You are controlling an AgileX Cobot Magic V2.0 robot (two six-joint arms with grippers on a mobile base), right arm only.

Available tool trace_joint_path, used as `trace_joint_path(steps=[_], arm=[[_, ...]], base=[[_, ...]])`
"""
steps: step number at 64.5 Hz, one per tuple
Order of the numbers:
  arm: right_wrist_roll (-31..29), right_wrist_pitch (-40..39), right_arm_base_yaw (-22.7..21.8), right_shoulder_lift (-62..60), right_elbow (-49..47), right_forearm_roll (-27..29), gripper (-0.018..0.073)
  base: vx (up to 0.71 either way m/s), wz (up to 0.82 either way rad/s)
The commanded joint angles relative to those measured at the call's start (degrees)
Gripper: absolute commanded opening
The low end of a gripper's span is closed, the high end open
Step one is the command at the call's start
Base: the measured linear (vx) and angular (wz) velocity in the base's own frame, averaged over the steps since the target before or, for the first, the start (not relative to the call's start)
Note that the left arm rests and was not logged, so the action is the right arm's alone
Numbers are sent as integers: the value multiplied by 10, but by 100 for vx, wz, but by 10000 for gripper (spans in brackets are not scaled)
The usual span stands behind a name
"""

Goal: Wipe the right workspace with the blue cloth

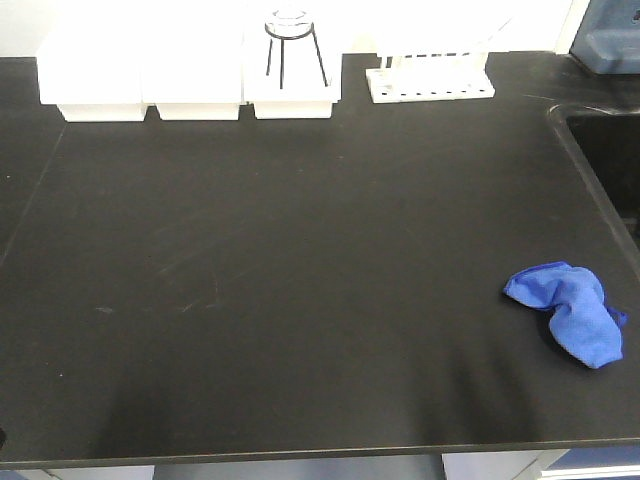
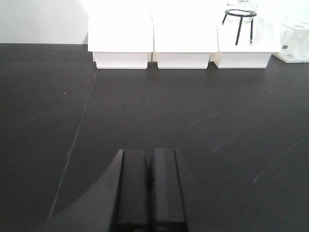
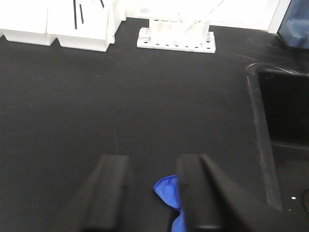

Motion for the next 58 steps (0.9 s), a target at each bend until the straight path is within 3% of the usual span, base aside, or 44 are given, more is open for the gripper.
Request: trace_joint_path(steps=[1,7,12,20,24,32,58], arm=[[-7,-36,-1,4,-20,-1,489],[-1,-37,-1,4,-20,-1,541],[52,-37,-3,9,-20,-19,544],[180,-32,-3,55,-20,-132,544],[213,-27,-3,86,-20,-179,544],[221,-21,-3,177,-20,-222,535],[217,-112,-3,453,-20,-223,494]], base=[[0,0],[0,0],[0,0],[0,0],[0,0],[0,0],[0,0]])
